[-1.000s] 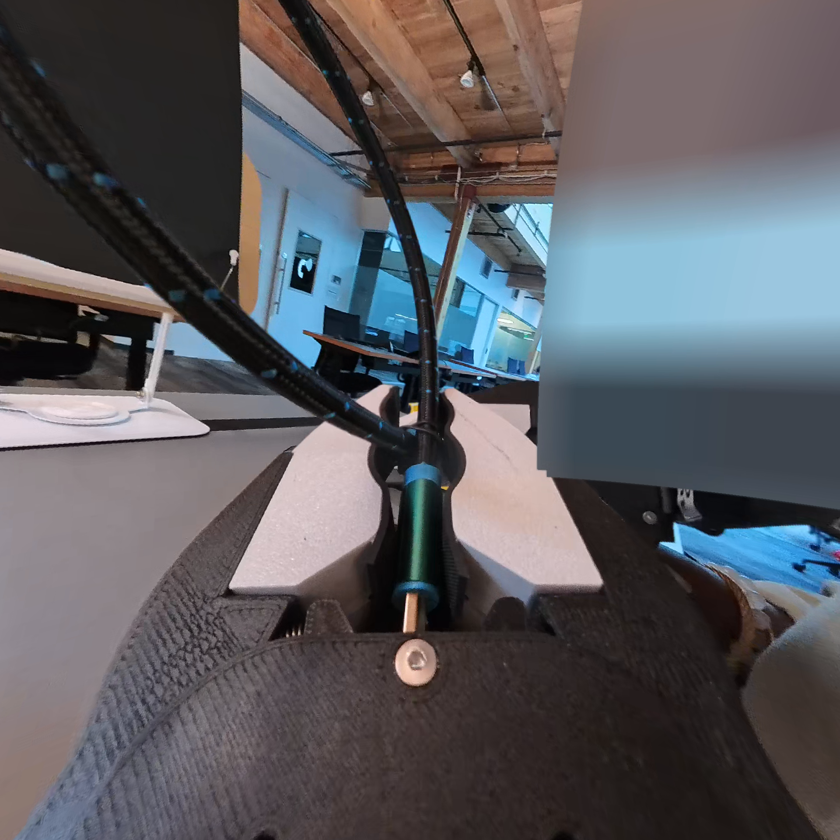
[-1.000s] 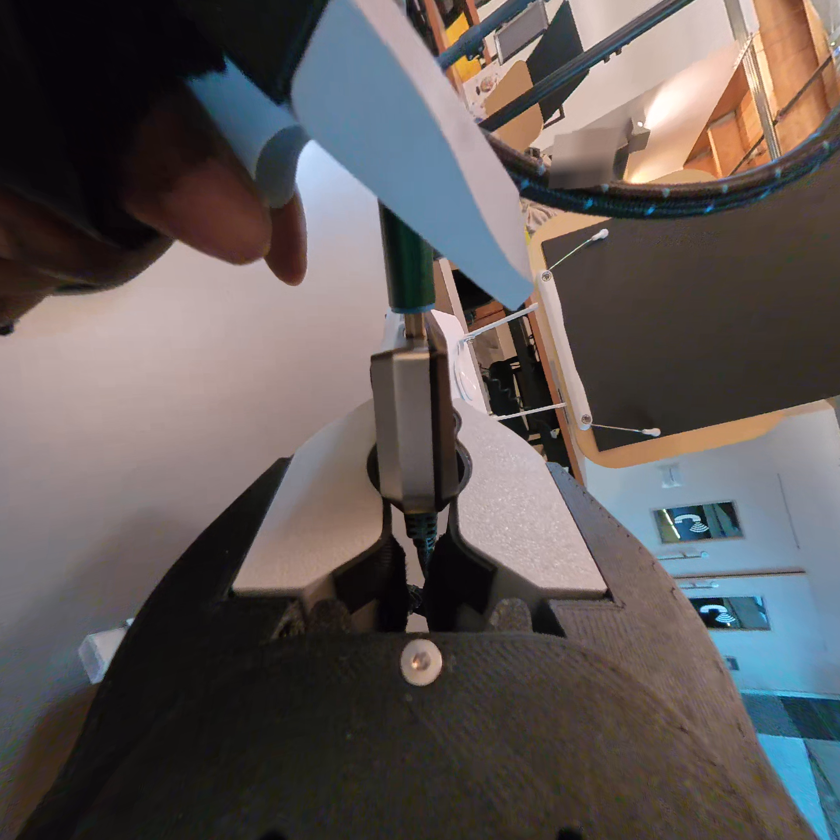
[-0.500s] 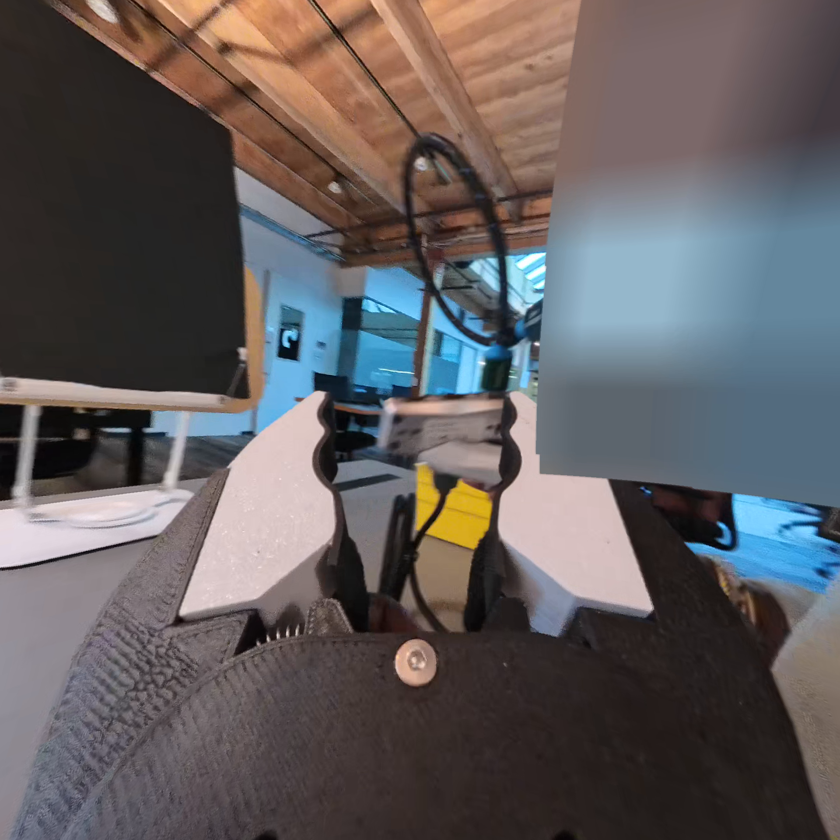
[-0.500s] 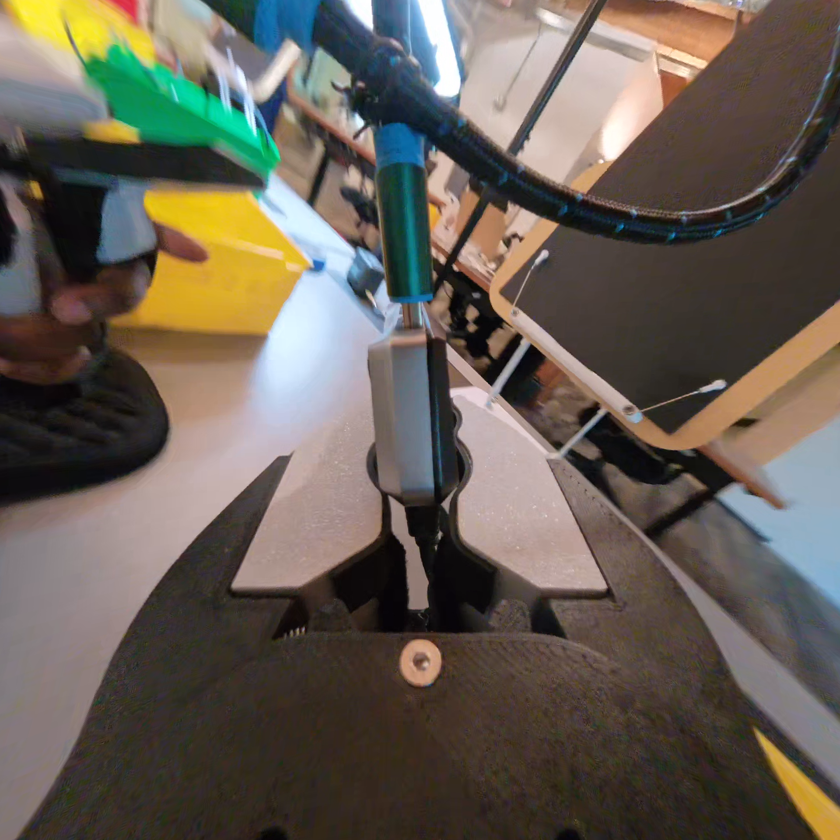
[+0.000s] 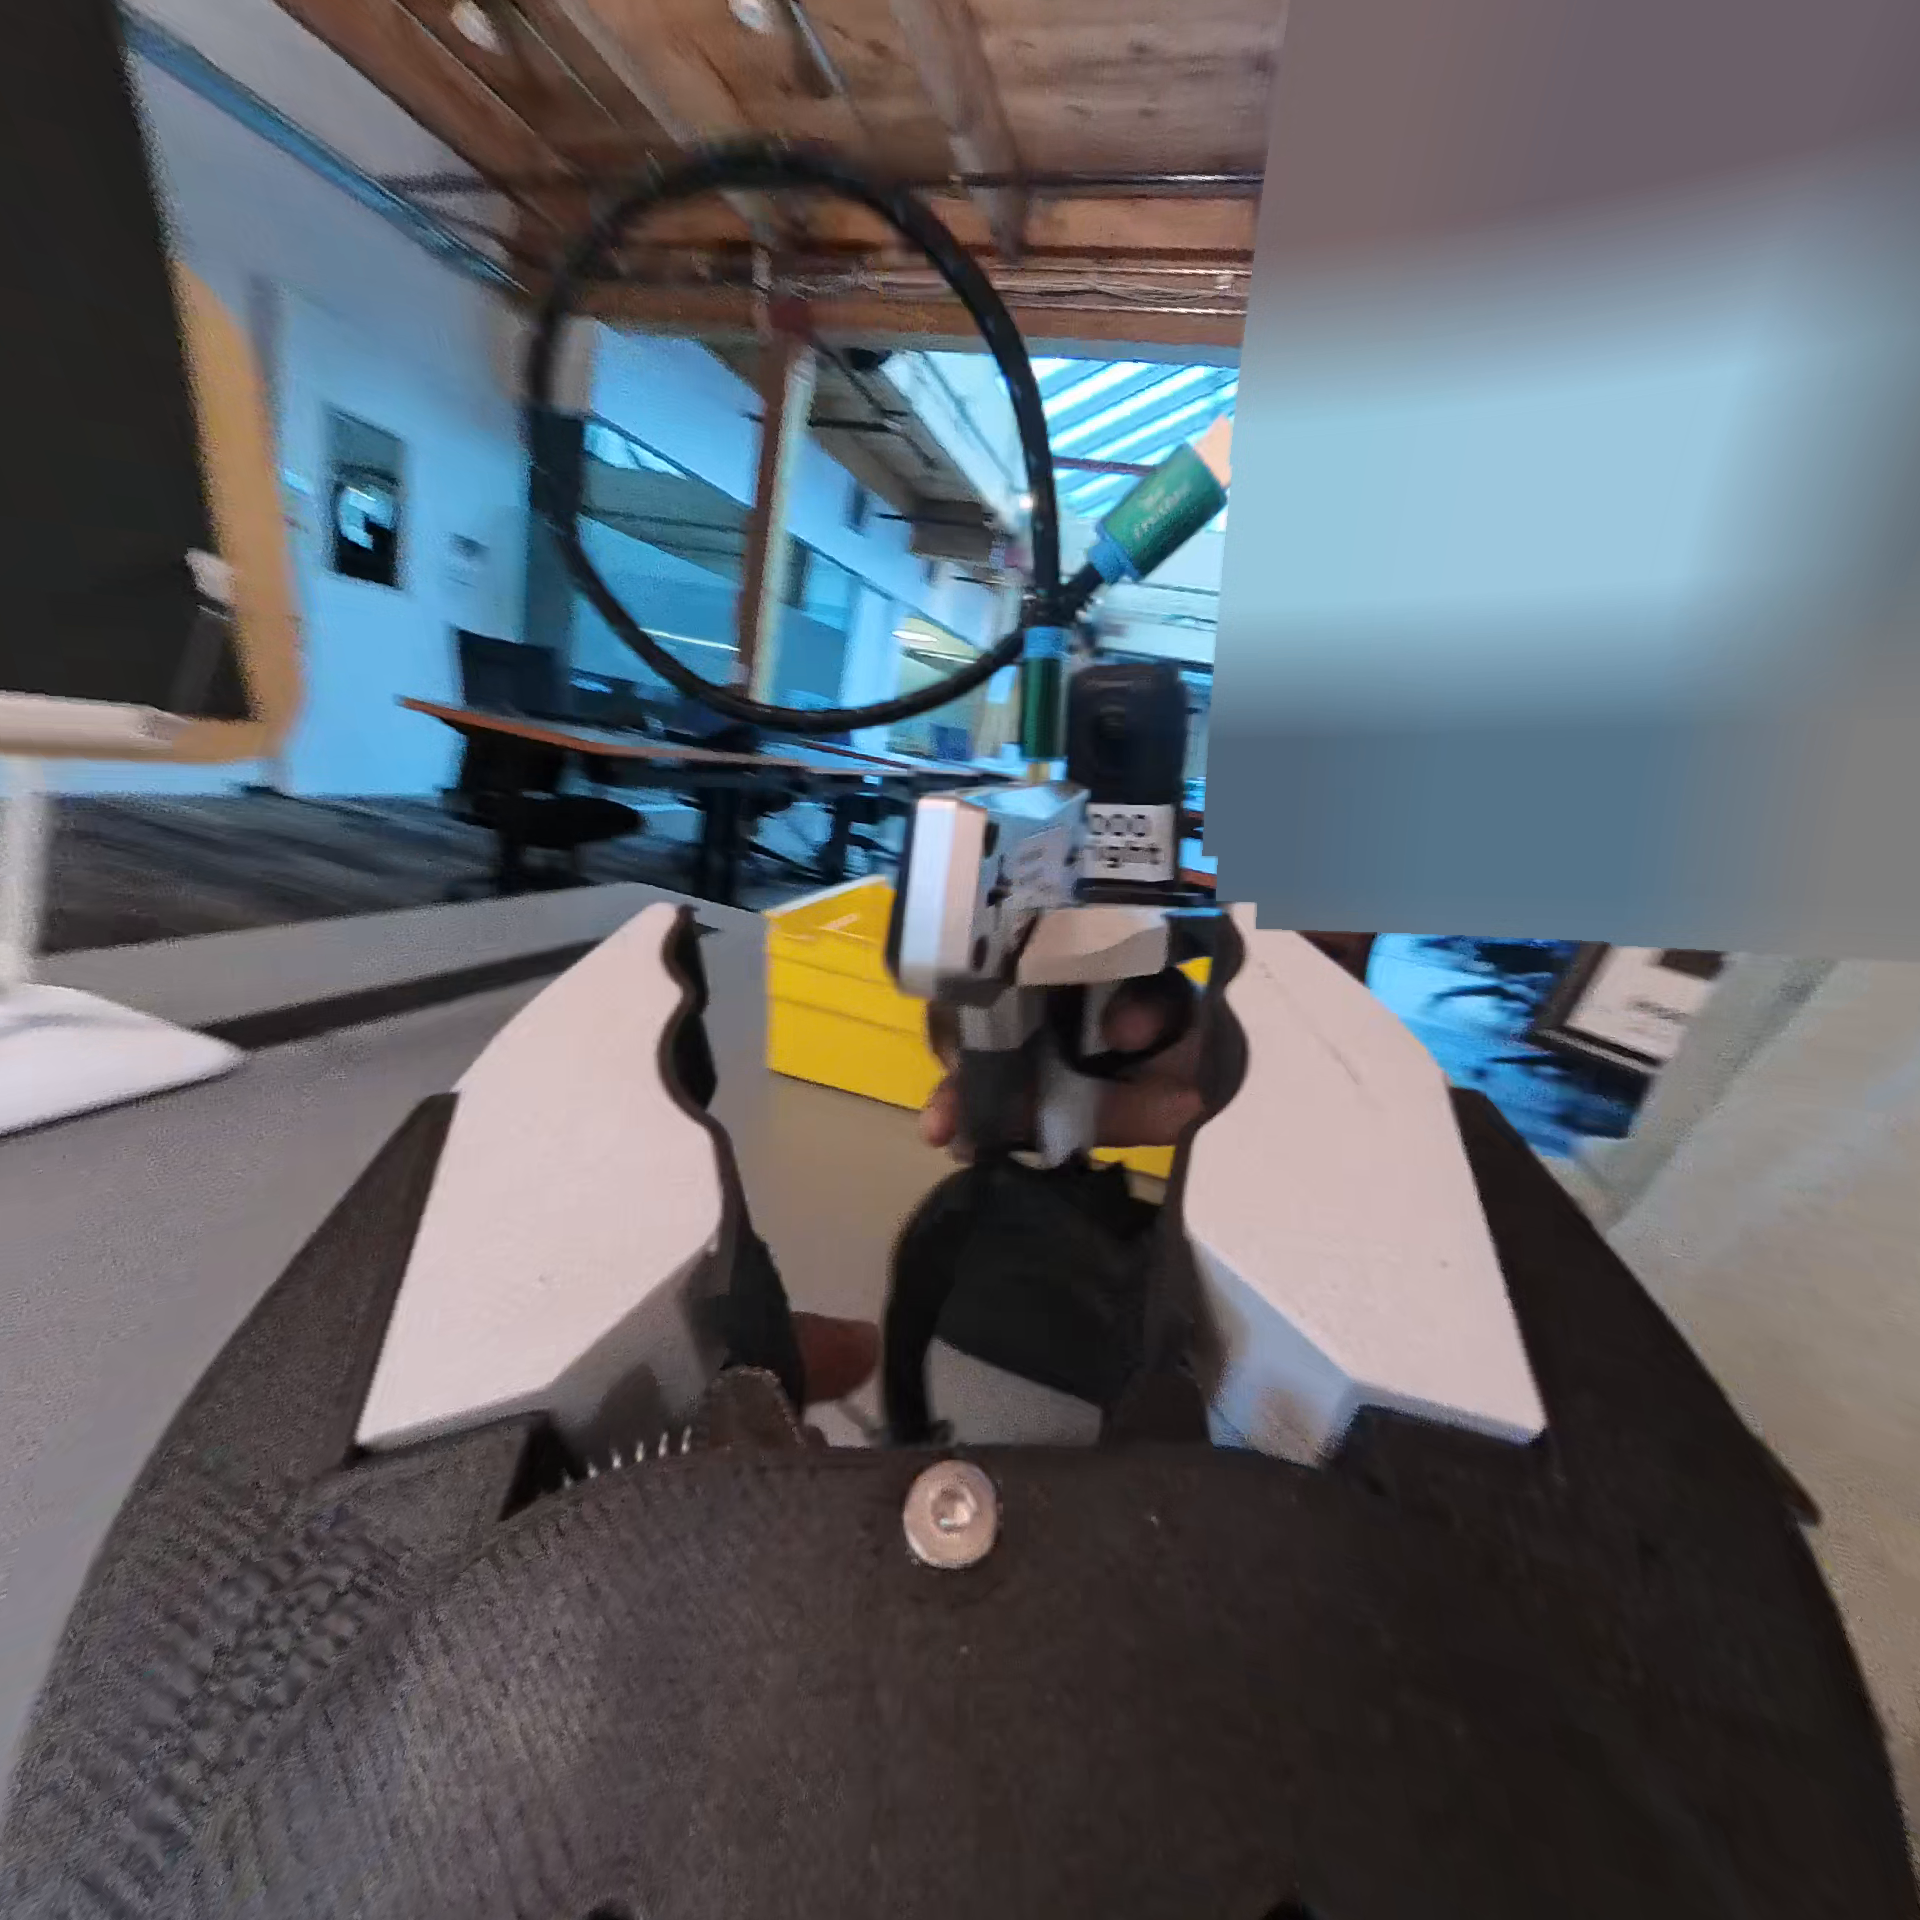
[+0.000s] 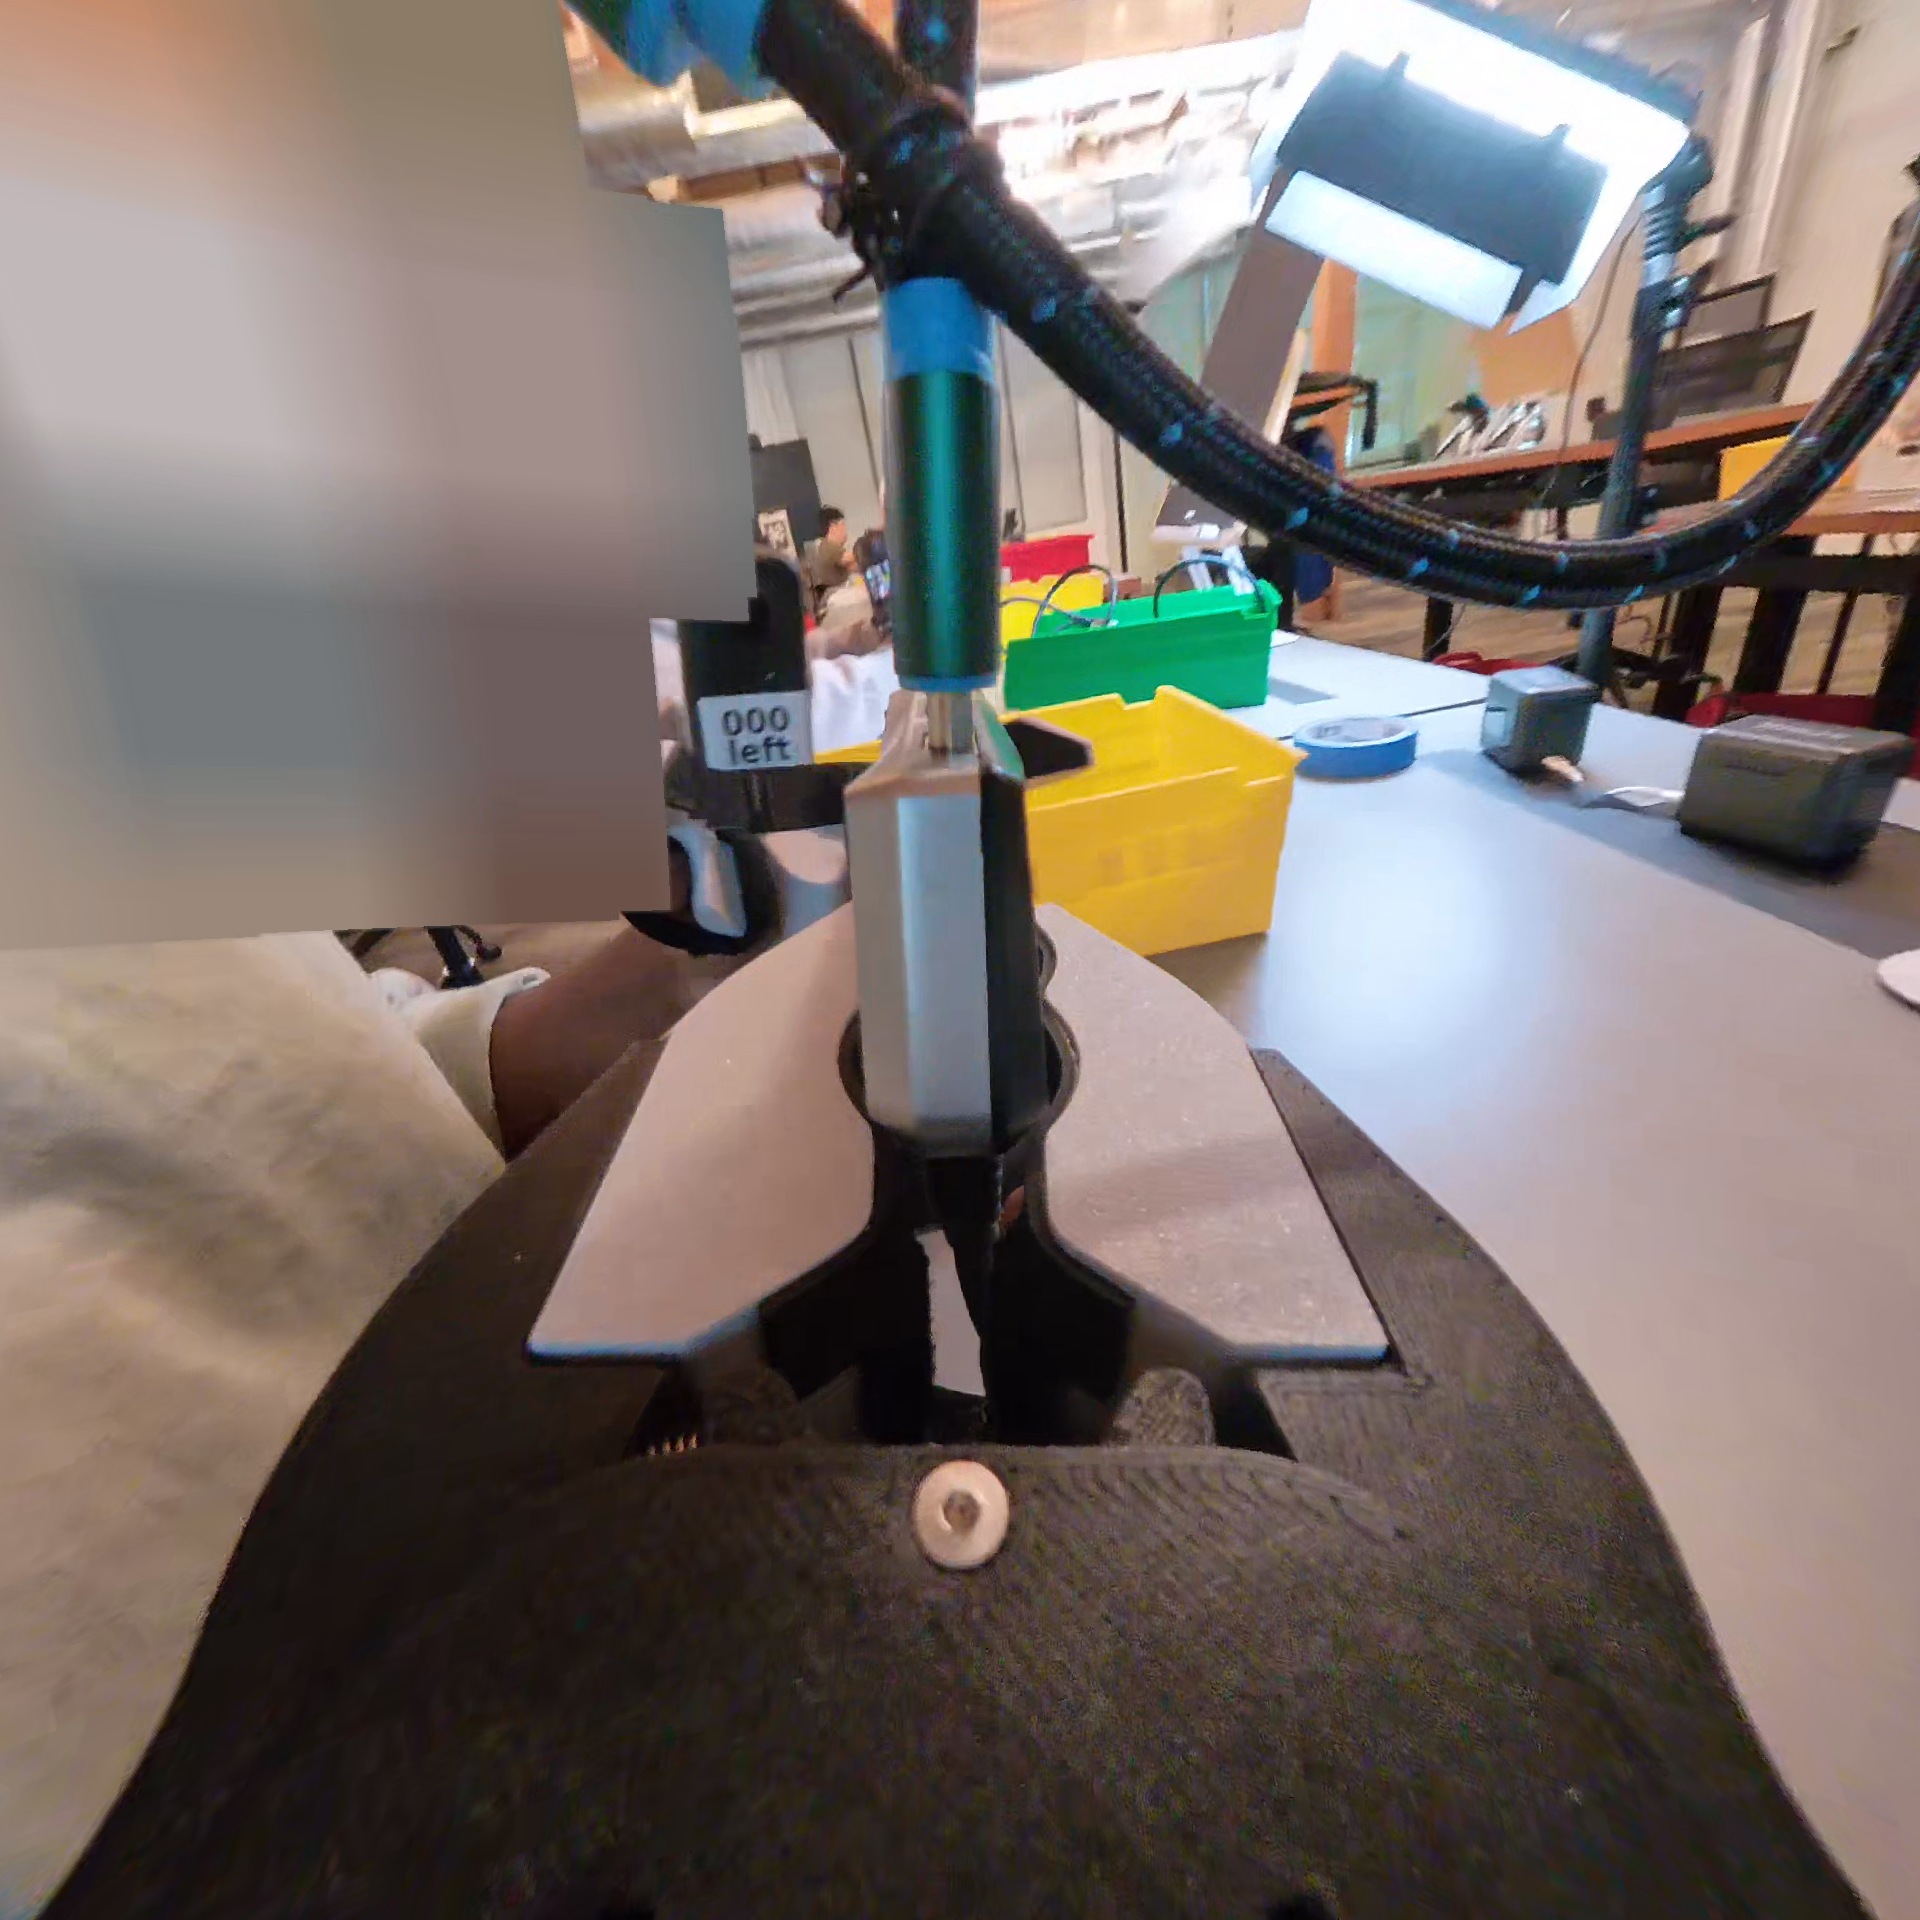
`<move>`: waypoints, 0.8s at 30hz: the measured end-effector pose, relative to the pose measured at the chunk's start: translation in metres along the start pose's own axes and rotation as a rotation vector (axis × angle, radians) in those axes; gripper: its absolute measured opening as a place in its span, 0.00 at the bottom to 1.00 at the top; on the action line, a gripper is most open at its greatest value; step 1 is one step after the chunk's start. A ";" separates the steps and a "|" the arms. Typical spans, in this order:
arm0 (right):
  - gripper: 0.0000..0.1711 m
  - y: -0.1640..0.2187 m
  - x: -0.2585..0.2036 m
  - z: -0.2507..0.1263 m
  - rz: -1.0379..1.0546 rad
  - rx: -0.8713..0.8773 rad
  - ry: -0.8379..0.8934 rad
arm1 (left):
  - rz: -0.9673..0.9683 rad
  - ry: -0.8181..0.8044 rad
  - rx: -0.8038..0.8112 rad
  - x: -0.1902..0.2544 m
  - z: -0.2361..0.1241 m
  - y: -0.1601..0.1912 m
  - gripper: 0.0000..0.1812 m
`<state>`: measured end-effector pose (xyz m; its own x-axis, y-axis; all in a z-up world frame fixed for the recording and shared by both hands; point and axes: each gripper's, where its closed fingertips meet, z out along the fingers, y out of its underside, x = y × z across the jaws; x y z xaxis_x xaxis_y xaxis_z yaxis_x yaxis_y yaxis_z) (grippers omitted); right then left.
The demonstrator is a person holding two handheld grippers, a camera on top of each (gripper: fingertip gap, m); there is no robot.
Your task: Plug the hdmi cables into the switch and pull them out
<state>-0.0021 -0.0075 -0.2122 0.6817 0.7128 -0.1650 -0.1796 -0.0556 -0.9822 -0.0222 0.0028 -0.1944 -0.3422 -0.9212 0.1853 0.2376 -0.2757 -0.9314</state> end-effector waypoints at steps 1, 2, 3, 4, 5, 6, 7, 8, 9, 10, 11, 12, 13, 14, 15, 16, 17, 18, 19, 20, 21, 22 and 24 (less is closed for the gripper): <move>0.13 0.004 -0.004 0.004 -0.007 -0.015 -0.020 | -0.039 0.039 -0.002 0.004 0.006 0.005 0.45; 0.13 0.007 -0.008 0.008 -0.013 -0.024 -0.043 | -0.062 0.070 0.000 0.007 0.010 0.010 0.39; 0.13 0.009 -0.012 0.011 -0.019 -0.028 -0.065 | -0.071 0.095 -0.006 0.010 0.013 0.015 0.35; 0.13 0.011 -0.014 0.014 -0.017 -0.031 -0.086 | -0.062 0.111 -0.024 0.011 0.015 0.021 0.26; 0.13 0.013 -0.016 0.017 -0.004 -0.037 -0.103 | -0.038 0.118 -0.032 0.012 0.015 0.023 0.16; 0.13 0.013 -0.017 0.019 0.015 -0.038 -0.125 | -0.019 0.108 -0.007 0.011 0.013 0.021 0.12; 0.13 0.014 -0.019 0.021 0.037 -0.040 -0.152 | 0.005 0.116 0.001 0.012 0.010 0.020 0.12; 0.13 0.015 -0.021 0.023 0.047 -0.047 -0.168 | 0.027 0.110 0.005 0.012 0.008 0.020 0.11; 0.14 0.017 -0.021 0.024 0.042 -0.058 -0.177 | 0.040 0.105 0.009 0.012 0.006 0.020 0.11; 0.14 0.019 -0.020 0.025 0.024 -0.074 -0.174 | 0.042 0.099 0.011 0.011 0.004 0.021 0.11; 0.15 0.020 -0.018 0.024 -0.004 -0.088 -0.160 | 0.041 0.087 0.015 0.009 0.001 0.020 0.11; 0.16 0.019 -0.013 0.022 -0.037 -0.085 -0.129 | 0.039 0.071 0.016 0.006 -0.002 0.020 0.11; 0.18 0.015 -0.008 0.018 -0.066 -0.068 -0.092 | 0.032 0.057 0.012 0.002 -0.005 0.019 0.11; 0.18 0.010 -0.003 0.014 -0.089 -0.046 -0.062 | 0.024 0.048 0.001 -0.001 -0.007 0.020 0.11; 0.17 0.005 -0.002 0.010 -0.106 -0.018 -0.047 | 0.025 0.042 -0.013 -0.003 -0.008 0.021 0.11; 0.18 0.000 -0.001 0.008 -0.116 0.006 -0.038 | 0.025 0.042 -0.027 -0.004 -0.009 0.023 0.11; 0.18 -0.002 -0.001 0.006 -0.122 0.014 -0.034 | 0.024 0.046 -0.042 -0.004 -0.009 0.025 0.11; 0.17 -0.001 -0.001 0.006 -0.123 0.003 -0.037 | 0.024 0.054 -0.054 -0.003 -0.008 0.027 0.11; 0.15 0.002 -0.001 0.007 -0.122 -0.023 -0.044 | 0.024 0.061 -0.058 -0.001 -0.007 0.029 0.11; 0.14 0.004 -0.002 0.006 -0.114 -0.036 -0.054 | 0.022 0.064 -0.054 -0.001 -0.006 0.029 0.11; 0.13 0.004 -0.005 0.005 -0.105 -0.031 -0.075 | 0.021 0.077 -0.051 0.001 -0.006 0.029 0.11; 0.13 0.003 -0.008 0.004 -0.105 -0.006 -0.102 | 0.018 0.090 -0.044 0.004 -0.005 0.030 0.12; 0.11 0.000 -0.015 0.000 -0.091 0.070 -0.164 | 0.024 0.099 -0.034 0.007 -0.001 0.032 0.18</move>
<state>-0.0124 -0.0179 -0.2102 0.5738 0.8173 -0.0531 -0.1754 0.0593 -0.9827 -0.0182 -0.0120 -0.2236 -0.4256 -0.8952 0.1321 0.2165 -0.2425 -0.9457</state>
